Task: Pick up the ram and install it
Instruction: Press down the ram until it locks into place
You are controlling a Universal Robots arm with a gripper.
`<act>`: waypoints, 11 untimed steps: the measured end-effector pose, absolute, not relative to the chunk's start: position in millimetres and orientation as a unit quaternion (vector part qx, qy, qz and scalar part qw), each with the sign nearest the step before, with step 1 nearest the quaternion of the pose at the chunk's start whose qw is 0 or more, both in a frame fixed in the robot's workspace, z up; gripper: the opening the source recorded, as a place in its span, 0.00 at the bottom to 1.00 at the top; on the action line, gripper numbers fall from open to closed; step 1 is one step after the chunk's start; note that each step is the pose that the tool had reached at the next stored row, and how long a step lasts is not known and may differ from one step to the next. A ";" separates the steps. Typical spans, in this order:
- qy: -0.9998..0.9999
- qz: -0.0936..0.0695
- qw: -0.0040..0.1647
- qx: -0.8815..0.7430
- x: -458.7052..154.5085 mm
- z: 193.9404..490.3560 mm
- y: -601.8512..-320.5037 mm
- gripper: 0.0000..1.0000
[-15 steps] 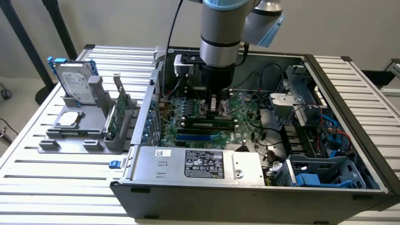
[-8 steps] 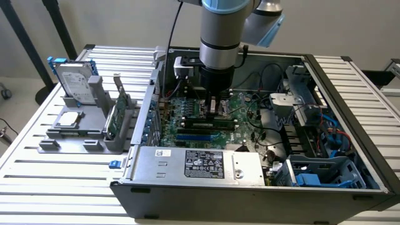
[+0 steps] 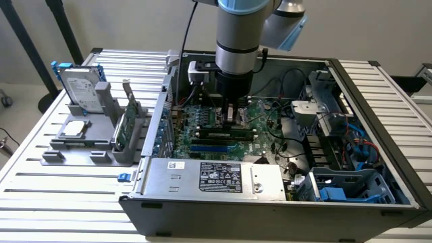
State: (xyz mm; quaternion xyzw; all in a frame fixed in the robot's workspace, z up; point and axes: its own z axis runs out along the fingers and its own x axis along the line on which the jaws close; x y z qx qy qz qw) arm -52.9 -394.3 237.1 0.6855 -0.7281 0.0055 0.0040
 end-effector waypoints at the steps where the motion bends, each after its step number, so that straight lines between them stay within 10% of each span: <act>1: -0.727 0.006 0.004 0.686 -52.8 237.0 -394.2 0.11; 11: -0.724 0.006 0.005 0.690 -51.8 230.0 -393.7 0.11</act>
